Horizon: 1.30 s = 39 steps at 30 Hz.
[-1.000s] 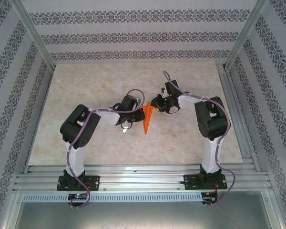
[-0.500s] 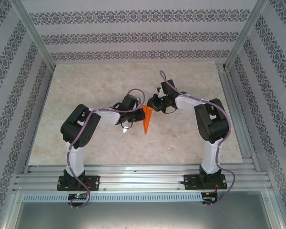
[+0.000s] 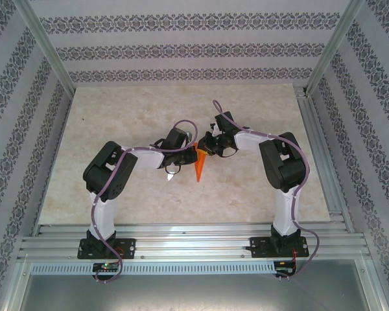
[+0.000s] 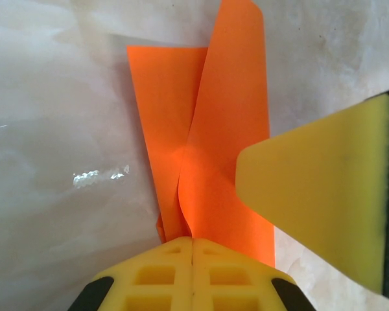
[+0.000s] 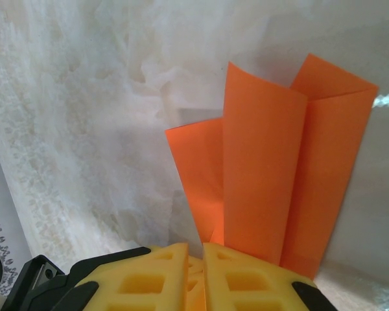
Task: Fold a paper plane with a square sheet of paper (fold left side to right side)
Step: Fold the wing for the fifth time at the center of the table.
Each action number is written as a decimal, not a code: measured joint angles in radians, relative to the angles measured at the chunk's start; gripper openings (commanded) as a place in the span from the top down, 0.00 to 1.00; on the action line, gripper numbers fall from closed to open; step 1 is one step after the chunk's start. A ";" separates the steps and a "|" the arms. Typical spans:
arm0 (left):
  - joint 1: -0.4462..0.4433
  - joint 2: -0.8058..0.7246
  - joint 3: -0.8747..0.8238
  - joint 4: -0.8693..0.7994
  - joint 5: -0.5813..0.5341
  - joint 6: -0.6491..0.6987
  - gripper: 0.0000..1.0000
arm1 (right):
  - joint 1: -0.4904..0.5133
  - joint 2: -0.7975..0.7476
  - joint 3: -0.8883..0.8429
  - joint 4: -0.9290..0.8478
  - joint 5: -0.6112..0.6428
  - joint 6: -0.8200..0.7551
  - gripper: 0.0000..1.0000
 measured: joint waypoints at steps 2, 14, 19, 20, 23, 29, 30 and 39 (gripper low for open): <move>0.000 0.003 0.005 0.000 0.000 0.000 1.00 | 0.000 0.000 0.000 0.008 0.000 0.001 0.86; 0.000 0.011 0.015 0.000 -0.005 -0.010 1.00 | 0.000 0.000 -0.011 0.026 0.000 0.009 0.86; 0.000 0.017 0.027 -0.008 -0.012 -0.024 1.00 | 0.000 0.000 -0.029 0.040 0.000 0.019 0.86; 0.000 0.018 0.029 -0.011 -0.013 -0.029 1.00 | 0.000 0.000 -0.031 0.045 0.000 0.020 0.86; 0.000 0.020 0.032 -0.011 -0.016 -0.043 1.00 | 0.000 0.000 -0.034 0.059 0.000 0.023 0.86; 0.000 0.031 0.045 -0.011 -0.018 -0.065 1.00 | -0.003 0.007 -0.043 0.085 0.000 0.027 0.86; 0.000 0.033 0.048 -0.011 -0.018 -0.069 1.00 | -0.007 0.008 -0.045 0.089 0.000 0.027 0.86; 0.001 0.036 0.051 -0.011 -0.018 -0.088 1.00 | -0.014 0.015 -0.073 0.127 0.000 0.045 0.86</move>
